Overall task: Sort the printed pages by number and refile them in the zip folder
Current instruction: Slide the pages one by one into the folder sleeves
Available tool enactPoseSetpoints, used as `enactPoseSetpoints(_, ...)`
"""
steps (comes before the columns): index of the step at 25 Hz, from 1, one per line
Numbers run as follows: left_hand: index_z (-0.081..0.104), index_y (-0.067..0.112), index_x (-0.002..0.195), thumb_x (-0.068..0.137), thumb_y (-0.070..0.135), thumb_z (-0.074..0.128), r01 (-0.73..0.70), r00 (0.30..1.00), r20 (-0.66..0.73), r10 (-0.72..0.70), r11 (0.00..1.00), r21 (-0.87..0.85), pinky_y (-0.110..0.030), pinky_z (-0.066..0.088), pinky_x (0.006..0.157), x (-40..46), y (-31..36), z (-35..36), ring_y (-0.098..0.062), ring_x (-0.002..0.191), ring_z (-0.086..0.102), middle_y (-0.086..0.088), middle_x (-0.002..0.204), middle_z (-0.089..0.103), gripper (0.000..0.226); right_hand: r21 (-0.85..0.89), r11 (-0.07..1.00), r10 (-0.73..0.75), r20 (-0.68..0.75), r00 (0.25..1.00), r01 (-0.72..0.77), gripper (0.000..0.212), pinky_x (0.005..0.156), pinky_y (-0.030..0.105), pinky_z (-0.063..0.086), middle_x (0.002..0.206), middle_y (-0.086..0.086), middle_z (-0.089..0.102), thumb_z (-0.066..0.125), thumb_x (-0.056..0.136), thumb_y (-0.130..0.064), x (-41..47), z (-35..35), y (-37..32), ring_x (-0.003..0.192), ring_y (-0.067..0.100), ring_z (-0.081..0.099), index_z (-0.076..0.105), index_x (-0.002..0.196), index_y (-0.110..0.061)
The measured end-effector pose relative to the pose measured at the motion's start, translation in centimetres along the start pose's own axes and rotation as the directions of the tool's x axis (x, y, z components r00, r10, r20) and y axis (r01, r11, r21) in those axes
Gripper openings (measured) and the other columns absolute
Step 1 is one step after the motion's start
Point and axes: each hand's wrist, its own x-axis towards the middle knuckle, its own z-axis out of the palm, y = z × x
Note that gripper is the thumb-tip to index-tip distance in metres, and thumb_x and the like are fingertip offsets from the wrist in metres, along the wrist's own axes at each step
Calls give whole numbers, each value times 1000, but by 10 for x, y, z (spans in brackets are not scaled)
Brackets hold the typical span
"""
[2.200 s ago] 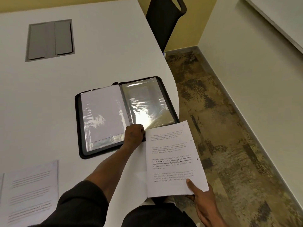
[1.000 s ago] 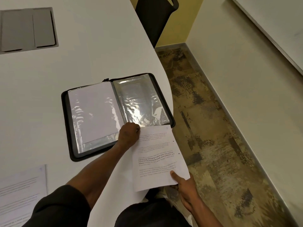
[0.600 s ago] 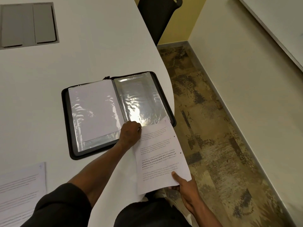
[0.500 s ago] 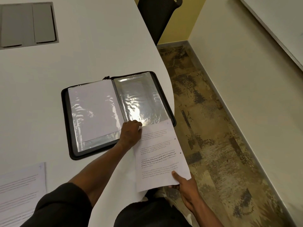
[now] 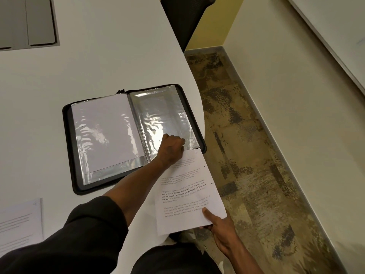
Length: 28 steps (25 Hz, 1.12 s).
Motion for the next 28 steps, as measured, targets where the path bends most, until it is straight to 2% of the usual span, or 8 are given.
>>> enactPoseSetpoints(6, 71, 17, 93, 95, 25, 55, -28, 1000, 0, 28, 998, -60, -37, 34, 98, 7, 13, 9, -17, 77, 62, 0, 85, 71, 18, -43, 999, -3, 34, 999, 4, 33, 58, 33, 57, 109, 9, 75, 66, 92, -1, 0, -5, 0, 92, 29, 72, 62, 124, -8)
enactPoseSetpoints(11, 71, 16, 91, 96, 25, 53, -23, 1000, -7, 22, 998, -58, -38, 37, 98, 7, 16, 9, -17, 74, 61, -1, 83, 71, 21, -85, 996, -24, 60, 998, 29, 34, 61, 32, 57, 115, 9, 72, 65, 93, -3, 3, -7, -3, 98, 29, 70, 60, 126, -10)
enactPoseSetpoints(16, 71, 16, 91, 96, 25, 53, -3, 1000, 20, 6, 994, -105, -39, 36, 101, 8, 16, 11, -16, 77, 61, 0, 83, 69, 20, -135, 989, -52, 69, 996, 61, 34, 75, 34, 60, 115, 5, 74, 68, 91, -7, 6, -11, -4, 102, 24, 71, 63, 123, -16)
enactPoseSetpoints(19, 71, 16, 92, 96, 24, 53, 2, 1000, 8, -1, 994, -113, -39, 37, 101, 8, 17, 11, -17, 78, 62, -1, 85, 70, 21, -127, 990, -48, 47, 998, 54, 30, 70, 33, 59, 110, 4, 76, 68, 92, -4, 13, -13, -3, 99, 24, 72, 65, 119, -17)
enactPoseSetpoints(21, 72, 15, 93, 97, 25, 52, 10, 1000, 2, -9, 992, -129, -38, 35, 99, 7, 18, 10, -18, 80, 63, -1, 87, 71, 22, -136, 990, -34, 26, 999, 38, 30, 72, 38, 59, 111, 5, 75, 68, 92, -5, 19, -14, -1, 100, 28, 71, 65, 119, -15)
enactPoseSetpoints(24, 72, 15, 93, 96, 24, 52, 9, 1000, -17, -11, 993, -117, -38, 35, 98, 6, 17, 11, -19, 80, 63, -2, 87, 71, 22, -156, 987, -34, 22, 999, 37, 31, 84, 49, 59, 115, 7, 74, 69, 92, -8, 23, -14, 0, 103, 29, 71, 65, 122, -15)
enactPoseSetpoints(27, 73, 15, 97, 96, 24, 55, 1, 1000, -28, -4, 993, -120, -38, 37, 97, 4, 16, 13, -19, 81, 63, -2, 89, 71, 20, -111, 993, -47, 28, 998, 50, 26, 71, 39, 60, 105, 3, 77, 65, 93, -3, 24, -10, -5, 94, 24, 73, 65, 115, -16)
enactPoseSetpoints(28, 73, 16, 97, 96, 24, 56, -5, 999, -34, 1, 993, -119, -38, 37, 96, 4, 15, 14, -19, 81, 64, -1, 89, 72, 20, -89, 995, -43, 21, 999, 44, 26, 73, 40, 60, 105, 3, 77, 65, 93, -2, 25, -8, -8, 95, 25, 72, 65, 116, -15)
